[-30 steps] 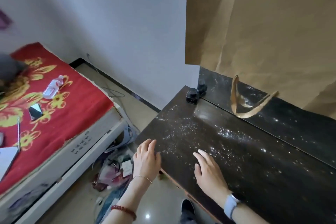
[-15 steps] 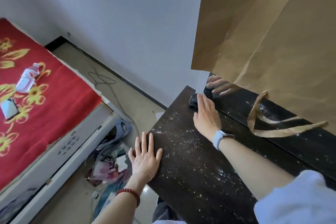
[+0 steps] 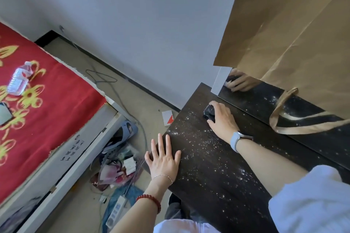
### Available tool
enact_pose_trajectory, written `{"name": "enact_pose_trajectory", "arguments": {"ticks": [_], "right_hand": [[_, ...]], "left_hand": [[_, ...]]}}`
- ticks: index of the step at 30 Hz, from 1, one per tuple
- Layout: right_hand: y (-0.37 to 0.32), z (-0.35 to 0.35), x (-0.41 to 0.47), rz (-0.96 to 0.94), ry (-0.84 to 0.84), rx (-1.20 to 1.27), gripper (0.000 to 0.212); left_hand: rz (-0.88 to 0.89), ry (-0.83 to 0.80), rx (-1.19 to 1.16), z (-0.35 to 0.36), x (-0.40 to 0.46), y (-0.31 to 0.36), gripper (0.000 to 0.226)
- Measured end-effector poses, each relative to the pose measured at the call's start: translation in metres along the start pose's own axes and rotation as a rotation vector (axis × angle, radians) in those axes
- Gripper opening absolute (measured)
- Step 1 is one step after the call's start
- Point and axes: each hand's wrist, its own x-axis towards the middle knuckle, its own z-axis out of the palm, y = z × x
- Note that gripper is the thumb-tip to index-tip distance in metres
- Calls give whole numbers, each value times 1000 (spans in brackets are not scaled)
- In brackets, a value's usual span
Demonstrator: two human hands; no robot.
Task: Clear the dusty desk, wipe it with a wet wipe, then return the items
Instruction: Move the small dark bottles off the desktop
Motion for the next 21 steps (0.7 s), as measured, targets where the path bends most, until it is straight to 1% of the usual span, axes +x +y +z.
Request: {"name": "enact_pose_trajectory", "arguments": {"ticks": [2,5,8,10,11,13,15,18,21], "right_hand": [[-4,2,-16,53,35,79,57],[-13,7,-54,175,127,327,66],[-17,13,-107,258,224,423,71],[-16,18,-144,347,267,481,73],[-14,21,-163,406,290,511,73],[-6,23,-199,517,361,544,71],[6,25,-232,599,441,534,70],[27,20,-286,722,555,518,68],[49,12,-336,831,651,486,66]], "left_hand": [[0,1,-9,1,-1,-1,63],[11,25,-36,3,-1,0,62],[17,68,-158,-3,-2,-3,61],[11,129,-267,-7,-5,-4,56],[41,187,-294,-9,-9,-1,53],[184,313,-299,-10,-22,15,52],[364,345,-285,-6,-40,37,51],[633,258,-254,9,-76,79,48],[819,167,-243,28,-110,116,42]]}}
